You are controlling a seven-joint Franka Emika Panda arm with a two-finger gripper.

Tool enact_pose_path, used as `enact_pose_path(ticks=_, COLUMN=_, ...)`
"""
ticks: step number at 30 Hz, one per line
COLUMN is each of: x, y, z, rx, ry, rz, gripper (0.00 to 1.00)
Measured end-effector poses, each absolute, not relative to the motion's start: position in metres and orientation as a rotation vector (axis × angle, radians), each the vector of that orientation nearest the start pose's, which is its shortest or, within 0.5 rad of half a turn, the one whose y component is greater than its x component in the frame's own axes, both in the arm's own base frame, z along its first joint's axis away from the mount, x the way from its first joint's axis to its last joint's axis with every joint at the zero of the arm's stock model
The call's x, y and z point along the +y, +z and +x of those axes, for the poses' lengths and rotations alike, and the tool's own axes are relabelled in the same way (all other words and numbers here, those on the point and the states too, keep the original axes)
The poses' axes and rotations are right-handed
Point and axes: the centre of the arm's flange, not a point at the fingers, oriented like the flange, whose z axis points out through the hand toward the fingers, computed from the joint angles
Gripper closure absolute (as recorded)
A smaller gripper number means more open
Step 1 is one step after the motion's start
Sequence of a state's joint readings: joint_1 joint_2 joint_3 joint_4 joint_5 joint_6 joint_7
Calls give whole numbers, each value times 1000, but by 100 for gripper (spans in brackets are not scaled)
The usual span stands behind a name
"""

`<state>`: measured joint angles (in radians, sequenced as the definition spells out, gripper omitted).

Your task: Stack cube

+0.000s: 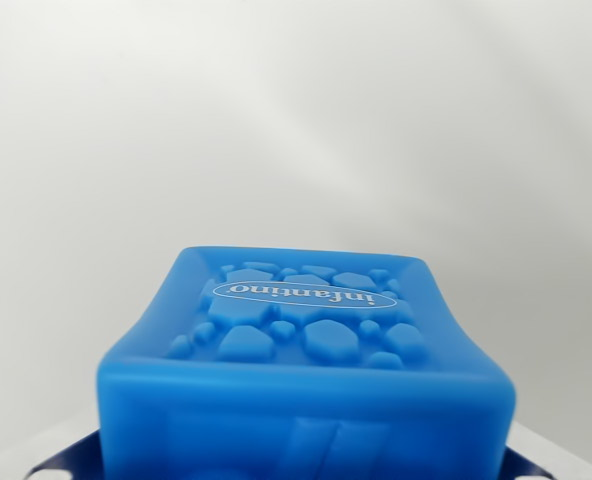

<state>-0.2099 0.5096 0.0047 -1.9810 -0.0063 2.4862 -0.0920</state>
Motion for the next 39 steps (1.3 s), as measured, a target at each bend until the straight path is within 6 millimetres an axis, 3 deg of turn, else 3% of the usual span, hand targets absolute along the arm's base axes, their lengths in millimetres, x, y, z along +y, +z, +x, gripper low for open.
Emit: enact_pose_path(ticks=39, x=-53, y=228, z=576, rx=136, ry=9, rz=-3139, gripper=100)
